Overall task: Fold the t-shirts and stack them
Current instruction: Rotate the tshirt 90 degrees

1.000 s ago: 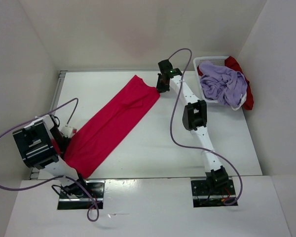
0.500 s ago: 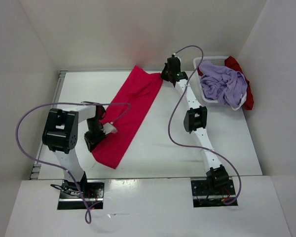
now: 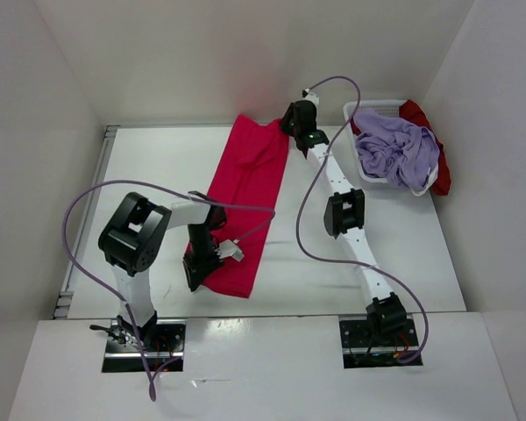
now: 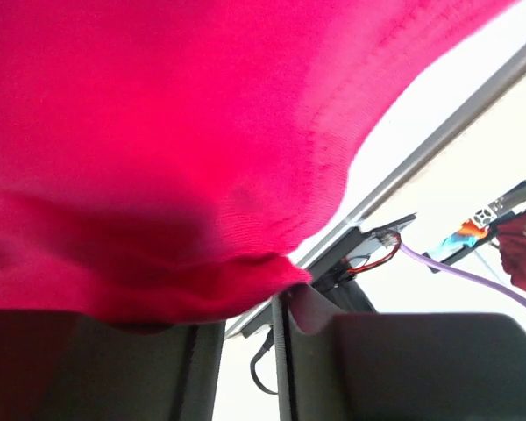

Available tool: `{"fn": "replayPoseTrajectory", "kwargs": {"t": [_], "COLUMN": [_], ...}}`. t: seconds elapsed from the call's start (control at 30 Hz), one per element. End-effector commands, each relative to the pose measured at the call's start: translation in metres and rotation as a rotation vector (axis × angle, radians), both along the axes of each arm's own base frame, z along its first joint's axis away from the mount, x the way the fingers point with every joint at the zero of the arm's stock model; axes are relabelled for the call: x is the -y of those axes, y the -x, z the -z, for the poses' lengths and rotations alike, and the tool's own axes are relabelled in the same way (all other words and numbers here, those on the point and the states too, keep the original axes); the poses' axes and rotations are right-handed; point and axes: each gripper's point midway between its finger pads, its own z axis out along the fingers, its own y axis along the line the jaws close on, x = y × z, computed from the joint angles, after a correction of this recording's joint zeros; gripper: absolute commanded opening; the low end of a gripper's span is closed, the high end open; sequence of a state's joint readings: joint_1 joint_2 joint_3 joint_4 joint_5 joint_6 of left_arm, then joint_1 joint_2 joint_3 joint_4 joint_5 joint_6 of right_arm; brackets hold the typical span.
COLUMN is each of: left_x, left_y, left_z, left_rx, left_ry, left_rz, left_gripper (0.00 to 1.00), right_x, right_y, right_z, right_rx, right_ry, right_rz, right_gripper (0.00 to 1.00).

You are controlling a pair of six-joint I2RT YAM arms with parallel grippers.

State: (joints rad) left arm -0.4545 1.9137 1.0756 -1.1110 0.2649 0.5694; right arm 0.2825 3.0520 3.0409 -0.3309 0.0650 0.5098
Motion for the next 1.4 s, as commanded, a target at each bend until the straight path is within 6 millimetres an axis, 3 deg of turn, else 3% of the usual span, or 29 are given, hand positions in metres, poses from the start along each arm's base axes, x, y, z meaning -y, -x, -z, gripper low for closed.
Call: {"fn": "replayPoseTrajectory", "kwargs": {"t": [0.0, 0.03, 0.13, 0.17, 0.2, 0.27, 0.3, 0.37, 0.4, 0.43, 0.47, 0.5, 0.57, 0.6, 0.67, 0.7, 0.77, 0.8, 0.83, 0.87, 0.93, 0.97, 1.0, 1.07, 1.1, 1.17, 1.2, 1.3, 1.37], "left_x": [0.03, 0.028, 0.029, 0.029, 0.028, 0.026, 0.027, 0.021, 0.019, 0.012, 0.01, 0.008, 0.008, 0.008, 0.008, 0.005, 0.003, -0.003, -0.006, -0.014, -0.026, -0.035, -0.04, -0.046, -0.043, -0.041, -0.038, -0.034, -0.036], "left_y": [-0.026, -0.022, -0.027, -0.026, -0.029, -0.035, -0.036, -0.039, -0.045, -0.046, -0.051, -0.054, -0.058, -0.061, -0.062, -0.065, -0.067, -0.067, -0.067, -0.072, -0.07, -0.07, -0.072, -0.07, -0.075, -0.073, -0.073, -0.067, -0.07], "left_z": [0.029, 0.03, 0.025, 0.027, 0.024, 0.023, 0.02, 0.02, 0.019, 0.019, 0.02, 0.016, 0.011, 0.006, 0.004, 0.0, -0.002, -0.002, -0.004, -0.006, -0.009, -0.011, -0.011, -0.014, -0.02, -0.026, -0.029, -0.042, -0.049], "left_rx": [0.135, 0.129, 0.182, 0.184, 0.205, 0.231, 0.242, 0.254, 0.278, 0.283, 0.298, 0.314, 0.354, 0.377, 0.385, 0.403, 0.412, 0.408, 0.42, 0.433, 0.452, 0.462, 0.463, 0.452, 0.462, 0.44, 0.432, 0.415, 0.45], "left_ry": [0.133, 0.121, 0.113, 0.115, 0.106, 0.104, 0.109, 0.099, 0.096, 0.084, 0.077, 0.083, 0.086, 0.088, 0.089, 0.086, 0.088, 0.071, 0.076, 0.065, 0.054, 0.05, 0.046, 0.061, 0.08, 0.099, 0.124, 0.149, 0.16], "left_rz": [0.023, 0.035, 0.029, 0.028, 0.025, 0.009, 0.009, -0.021, -0.042, -0.064, -0.081, -0.095, -0.102, -0.101, -0.11, -0.117, -0.128, -0.142, -0.145, -0.173, -0.194, -0.225, -0.244, -0.275, -0.265, -0.267, -0.259, -0.22, -0.218], "left_gripper": [0.34, 0.36, 0.43, 0.44, 0.46, 0.54, 0.56, 0.58, 0.59, 0.59, 0.59, 0.59, 0.6, 0.61, 0.62, 0.62, 0.62, 0.62, 0.62, 0.62, 0.62, 0.62, 0.62, 0.62, 0.63, 0.65, 0.68, 0.71, 0.71], "right_x": [0.001, 0.002, 0.011, 0.013, 0.017, 0.022, 0.028, 0.034, 0.031, 0.031, 0.035, 0.04, 0.051, 0.052, 0.058, 0.055, 0.036, 0.031, 0.03, 0.022, 0.031, 0.033, 0.026, 0.005, -0.002, -0.016, -0.03, -0.067, -0.088], "right_y": [-0.003, -0.001, 0.006, 0.01, 0.013, 0.03, 0.037, 0.056, 0.063, 0.071, 0.086, 0.095, 0.124, 0.138, 0.172, 0.186, 0.218, 0.234, 0.257, 0.273, 0.309, 0.341, 0.352, 0.377, 0.4, 0.424, 0.448, 0.487, 0.5], "right_z": [-0.029, -0.031, -0.033, -0.038, -0.059, -0.065, -0.092, -0.1, -0.114, -0.11, -0.157, -0.162, -0.206, -0.218, -0.227, -0.194, -0.18, -0.206, -0.16, -0.156, -0.141, -0.124, -0.119, -0.102, -0.074, -0.053, -0.039, -0.015, -0.01], "right_rx": [0.063, 0.053, 0.002, -0.009, 0.0, -0.068, -0.058, -0.124, -0.121, -0.155, -0.111, -0.13, -0.12, -0.125, -0.192, -0.289, -0.335, -0.271, -0.359, -0.359, -0.393, -0.445, -0.445, -0.47, -0.551, -0.614, -0.657, -0.731, -0.751], "right_ry": [-0.012, -0.009, 0.017, 0.031, 0.044, 0.089, 0.103, 0.156, 0.162, 0.208, 0.216, 0.231, 0.256, 0.279, 0.323, 0.374, 0.451, 0.428, 0.498, 0.463, 0.341, 0.252, 0.212, 0.16, 0.156, 0.151, 0.16, 0.117, 0.077], "right_rz": [0.003, 0.002, 0.007, 0.004, 0.013, 0.035, 0.052, 0.067, 0.07, 0.068, 0.088, 0.101, 0.089, 0.092, 0.091, 0.071, 0.055, 0.069, 0.056, 0.068, 0.04, -0.006, -0.039, -0.114, -0.133, -0.181, -0.219, -0.331, -0.386], "right_gripper": [0.39, 0.63, 0.99, 0.99, 0.99, 1.0, 1.0, 1.0, 1.0, 1.0, 1.0, 1.0, 1.0, 1.0, 1.0, 1.0, 1.0, 1.0, 1.0, 1.0, 1.0, 1.0, 0.99, 0.99, 0.99, 0.99, 0.99, 0.99, 0.99]}}
